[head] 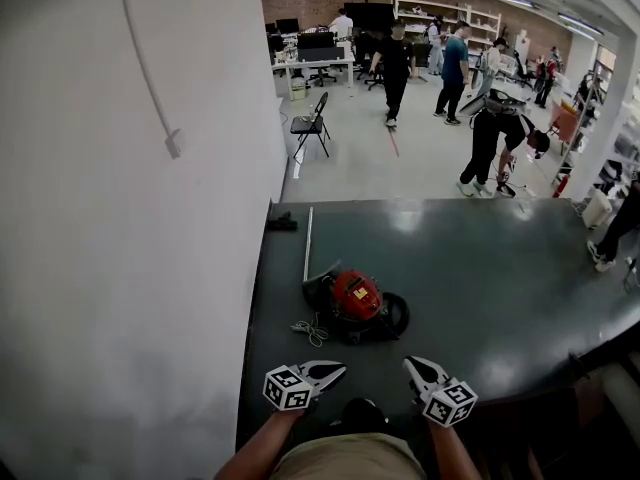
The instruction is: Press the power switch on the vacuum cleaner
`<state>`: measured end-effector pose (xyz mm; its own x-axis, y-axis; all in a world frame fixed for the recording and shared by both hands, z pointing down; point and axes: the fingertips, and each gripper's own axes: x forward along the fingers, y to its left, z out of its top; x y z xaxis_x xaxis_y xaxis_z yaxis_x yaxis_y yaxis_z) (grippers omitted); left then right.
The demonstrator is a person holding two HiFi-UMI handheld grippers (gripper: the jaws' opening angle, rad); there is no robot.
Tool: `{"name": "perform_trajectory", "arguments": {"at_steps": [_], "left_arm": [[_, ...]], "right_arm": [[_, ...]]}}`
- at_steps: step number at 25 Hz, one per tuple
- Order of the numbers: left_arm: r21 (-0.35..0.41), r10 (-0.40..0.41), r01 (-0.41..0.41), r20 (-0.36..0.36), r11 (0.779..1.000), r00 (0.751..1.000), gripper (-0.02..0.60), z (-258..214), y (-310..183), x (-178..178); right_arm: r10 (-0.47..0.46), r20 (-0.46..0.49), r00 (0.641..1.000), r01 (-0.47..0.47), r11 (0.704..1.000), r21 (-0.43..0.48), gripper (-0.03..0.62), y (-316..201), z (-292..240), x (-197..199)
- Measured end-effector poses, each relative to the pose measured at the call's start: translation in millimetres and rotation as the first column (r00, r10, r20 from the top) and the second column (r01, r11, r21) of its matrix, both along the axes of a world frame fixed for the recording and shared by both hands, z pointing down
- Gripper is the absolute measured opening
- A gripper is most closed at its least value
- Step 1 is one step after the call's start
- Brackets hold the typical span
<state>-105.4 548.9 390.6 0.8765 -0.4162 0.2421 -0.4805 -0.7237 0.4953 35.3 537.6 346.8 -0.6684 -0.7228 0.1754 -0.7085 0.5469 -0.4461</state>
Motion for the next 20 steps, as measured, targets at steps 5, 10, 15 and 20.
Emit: {"name": "perform_trajectory", "arguments": {"at_steps": [5,10,15,20], "left_arm": [[-0.015,0.004,-0.003,0.052,1.000,0.999,0.005,18,-49,7],[-0.026,-0.014,0.016,0.093,1.000,0.996,0.005,9,-101,9],[-0.055,-0.035,0.043,0.127,0.998,0.991,0.005,6,-149,19],[-0.097,-0.153,0.172,0.176,0.980,0.972,0.004,31,-192,9]], "right_arm": [[0.007,-0.003,1.000,-0.007,1.000,-0.011,0.009,-55,23,17],[-0.013,-0.009,1.000,0.013,1.000,-0.011,0.009,-113,16,30],[-0.047,-0.027,0.999,0.047,0.999,0.002,0.009,-177,5,49],[-0.084,-0.062,0.995,0.082,0.996,-0.033,0.009,-239,30,64]]}}
